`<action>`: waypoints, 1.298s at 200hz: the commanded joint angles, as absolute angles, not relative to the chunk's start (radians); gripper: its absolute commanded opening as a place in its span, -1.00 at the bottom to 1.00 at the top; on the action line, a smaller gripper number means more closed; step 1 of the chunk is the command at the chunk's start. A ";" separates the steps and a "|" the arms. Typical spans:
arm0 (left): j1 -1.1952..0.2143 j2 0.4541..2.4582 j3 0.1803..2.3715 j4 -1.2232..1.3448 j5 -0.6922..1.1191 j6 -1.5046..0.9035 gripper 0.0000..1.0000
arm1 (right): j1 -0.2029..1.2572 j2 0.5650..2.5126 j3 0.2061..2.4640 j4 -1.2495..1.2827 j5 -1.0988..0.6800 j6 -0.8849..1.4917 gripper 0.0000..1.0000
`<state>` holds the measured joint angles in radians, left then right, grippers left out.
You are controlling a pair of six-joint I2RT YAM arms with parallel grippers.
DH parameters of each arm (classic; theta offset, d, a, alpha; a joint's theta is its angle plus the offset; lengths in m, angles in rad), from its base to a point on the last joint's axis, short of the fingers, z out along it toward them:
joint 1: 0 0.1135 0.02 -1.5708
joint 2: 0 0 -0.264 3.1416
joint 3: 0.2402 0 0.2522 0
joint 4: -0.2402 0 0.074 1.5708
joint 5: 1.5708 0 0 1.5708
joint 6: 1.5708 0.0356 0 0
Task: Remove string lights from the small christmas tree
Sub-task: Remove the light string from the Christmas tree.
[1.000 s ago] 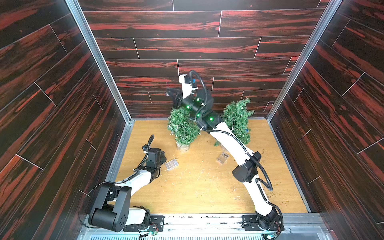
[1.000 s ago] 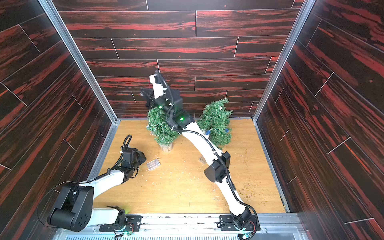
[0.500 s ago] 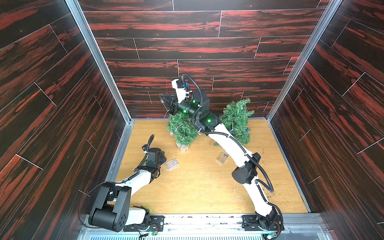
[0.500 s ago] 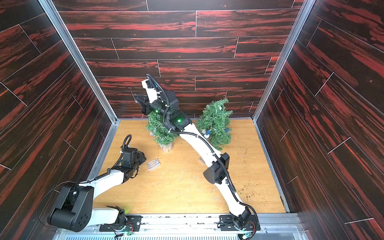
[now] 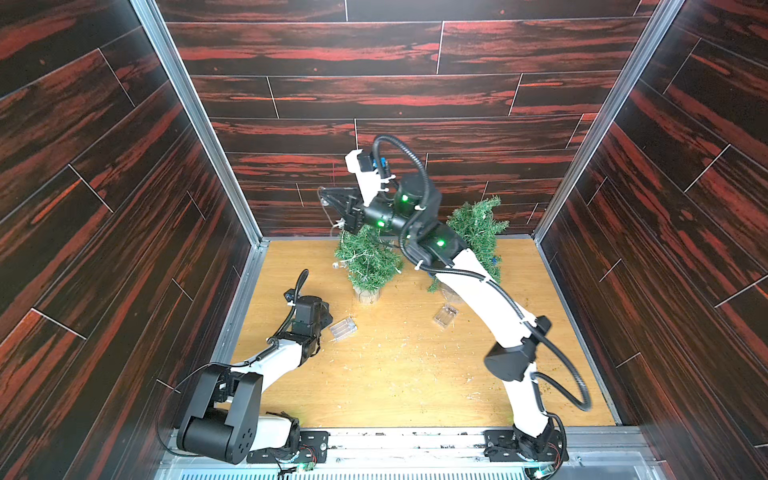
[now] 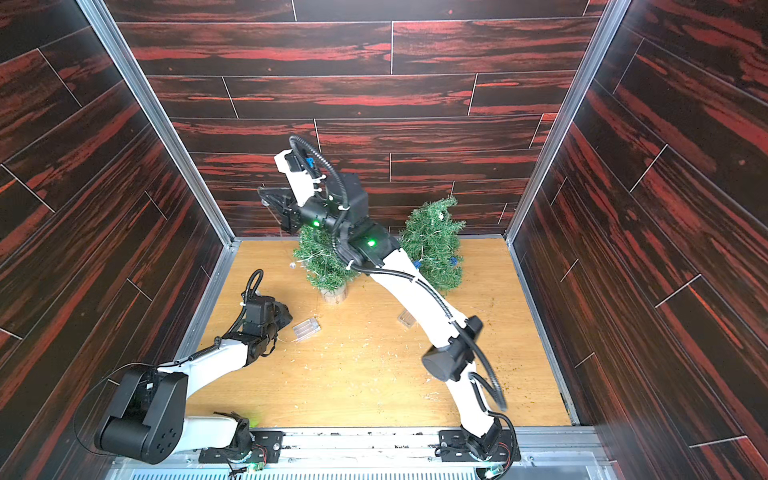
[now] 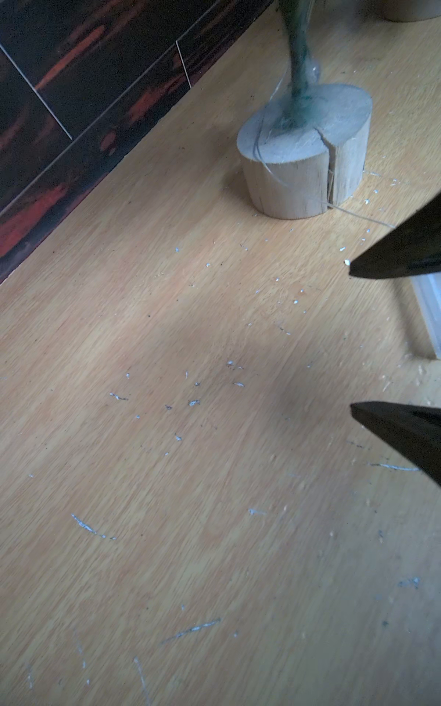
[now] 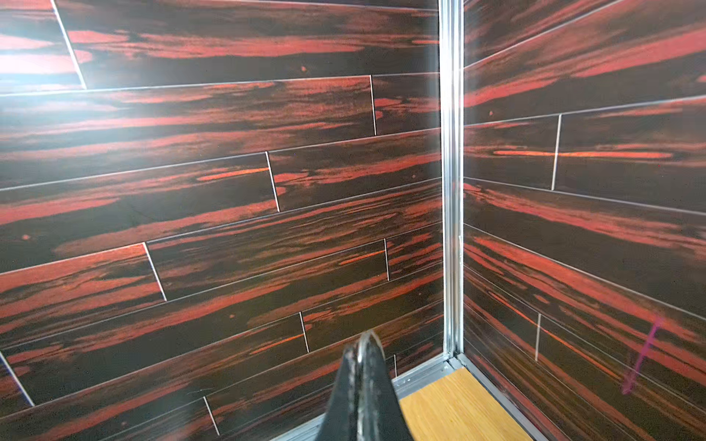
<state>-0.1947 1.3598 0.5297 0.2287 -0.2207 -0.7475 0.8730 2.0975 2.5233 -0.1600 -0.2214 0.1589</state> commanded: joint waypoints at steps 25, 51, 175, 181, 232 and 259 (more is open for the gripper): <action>-0.198 1.319 0.538 0.216 -0.267 -0.731 0.10 | 0.871 1.916 2.365 -0.300 -0.295 0.128 -0.94; -0.198 1.316 0.540 0.207 -0.276 -0.727 0.10 | 0.872 1.717 2.074 -0.272 -0.297 0.121 -0.94; -0.198 1.256 0.520 0.194 -0.255 -0.708 0.13 | 0.692 1.179 1.066 -0.147 0.119 0.264 -0.96; -0.198 1.241 0.524 0.179 -0.249 -0.709 0.14 | 0.680 1.163 1.032 -0.137 0.099 0.282 -0.96; -0.200 1.050 0.515 0.114 -0.057 -0.641 0.17 | 0.673 1.211 0.867 -0.033 -0.114 0.378 -0.93; -0.200 0.991 0.556 0.116 0.087 -0.545 0.15 | 0.673 1.290 0.825 0.061 -0.181 0.416 -0.93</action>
